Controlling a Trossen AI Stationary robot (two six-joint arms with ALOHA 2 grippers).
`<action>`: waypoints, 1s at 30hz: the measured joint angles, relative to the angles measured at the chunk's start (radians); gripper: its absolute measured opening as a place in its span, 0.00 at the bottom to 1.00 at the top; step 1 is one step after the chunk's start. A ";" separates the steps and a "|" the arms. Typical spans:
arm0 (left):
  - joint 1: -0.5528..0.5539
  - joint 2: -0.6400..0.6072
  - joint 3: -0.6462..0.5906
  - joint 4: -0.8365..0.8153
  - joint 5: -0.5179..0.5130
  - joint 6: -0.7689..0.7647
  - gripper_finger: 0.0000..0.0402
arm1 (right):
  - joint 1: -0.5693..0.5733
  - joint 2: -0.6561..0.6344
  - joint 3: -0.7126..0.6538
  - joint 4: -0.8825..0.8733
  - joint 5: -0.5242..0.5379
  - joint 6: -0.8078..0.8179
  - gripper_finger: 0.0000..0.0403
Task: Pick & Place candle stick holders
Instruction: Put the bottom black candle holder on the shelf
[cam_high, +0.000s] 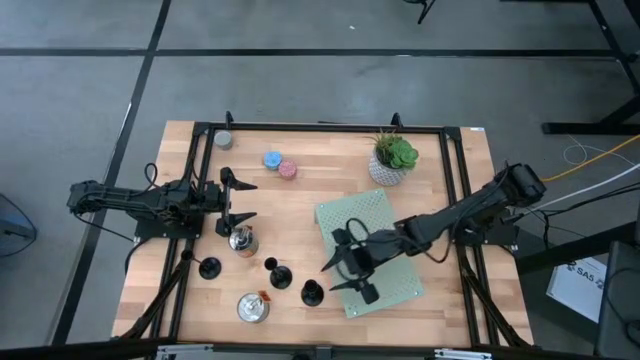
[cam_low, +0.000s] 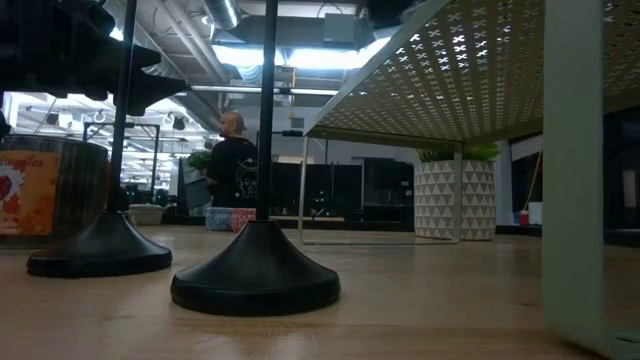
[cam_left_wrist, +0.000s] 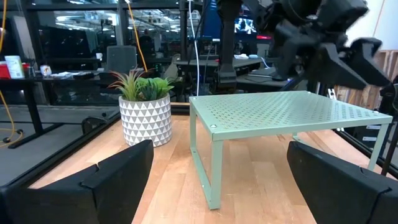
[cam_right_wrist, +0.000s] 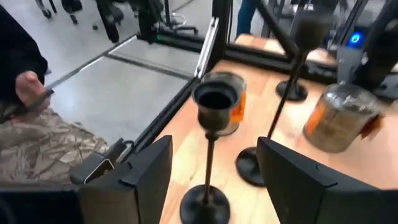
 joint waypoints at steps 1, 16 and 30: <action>0.000 0.000 0.000 0.000 0.000 0.000 0.92 | 0.000 0.016 0.009 -0.001 0.000 0.008 0.59; 0.000 0.000 0.000 -0.003 0.000 0.000 0.92 | 0.032 0.143 0.056 0.071 0.000 0.018 0.59; 0.000 0.000 0.000 -0.003 0.000 0.000 0.92 | 0.030 0.143 0.056 0.075 0.000 0.016 0.59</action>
